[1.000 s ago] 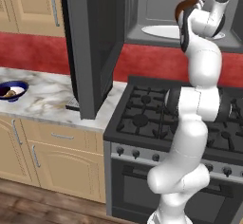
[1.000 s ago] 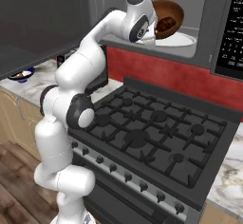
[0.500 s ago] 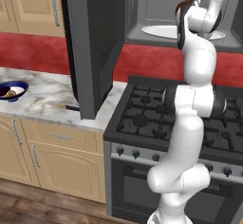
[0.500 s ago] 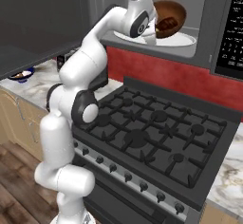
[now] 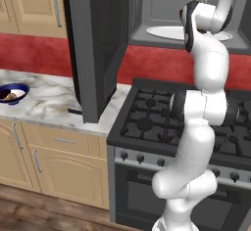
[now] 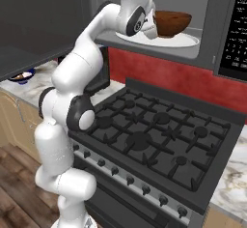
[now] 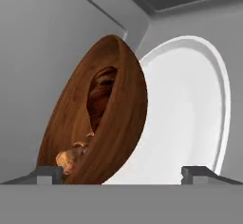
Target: Place the bowl containing the steak and kebab skewer in the microwave. Close the microwave door and press the start button to microwave the meal.
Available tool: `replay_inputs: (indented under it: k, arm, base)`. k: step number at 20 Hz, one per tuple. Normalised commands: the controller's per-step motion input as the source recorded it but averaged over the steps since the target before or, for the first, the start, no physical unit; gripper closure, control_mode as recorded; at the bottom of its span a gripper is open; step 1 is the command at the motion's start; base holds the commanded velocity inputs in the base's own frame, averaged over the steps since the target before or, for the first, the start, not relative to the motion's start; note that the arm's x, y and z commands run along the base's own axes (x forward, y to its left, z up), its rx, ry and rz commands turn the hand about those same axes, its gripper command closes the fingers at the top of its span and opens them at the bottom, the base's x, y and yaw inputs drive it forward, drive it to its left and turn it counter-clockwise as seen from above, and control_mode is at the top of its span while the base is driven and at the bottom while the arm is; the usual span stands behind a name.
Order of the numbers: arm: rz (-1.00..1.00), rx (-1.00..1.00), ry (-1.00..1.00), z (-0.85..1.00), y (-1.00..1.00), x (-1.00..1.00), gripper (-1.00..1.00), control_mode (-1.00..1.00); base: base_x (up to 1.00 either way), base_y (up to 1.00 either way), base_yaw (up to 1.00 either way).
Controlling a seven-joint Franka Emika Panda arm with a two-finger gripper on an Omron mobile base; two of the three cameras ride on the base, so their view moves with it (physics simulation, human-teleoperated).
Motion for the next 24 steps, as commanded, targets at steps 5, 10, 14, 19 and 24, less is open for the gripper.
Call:
replay_inputs:
  k: [5,10,14,19,24]
  arm:
    - [0.0,-0.13,-0.09,0.0,0.14,-0.99,-1.0,-1.0]
    - [0.02,-0.17,0.05,0.03,0.34,-1.0,-1.0,-1.0]
    - [0.11,-0.19,0.01,0.27,0.34,-1.0,-1.0,-1.0]
    - [0.18,-0.17,0.0,0.31,0.26,-1.0,-1.0,-1.0]
    - [0.35,-0.33,0.05,0.25,0.25,-1.0,-1.0,-1.0]
  base:
    - [0.0,0.0,0.0]
    - [0.0,0.0,0.0]
    - [0.0,0.0,0.0]
    - [0.0,0.0,0.0]
    - [0.0,0.0,0.0]
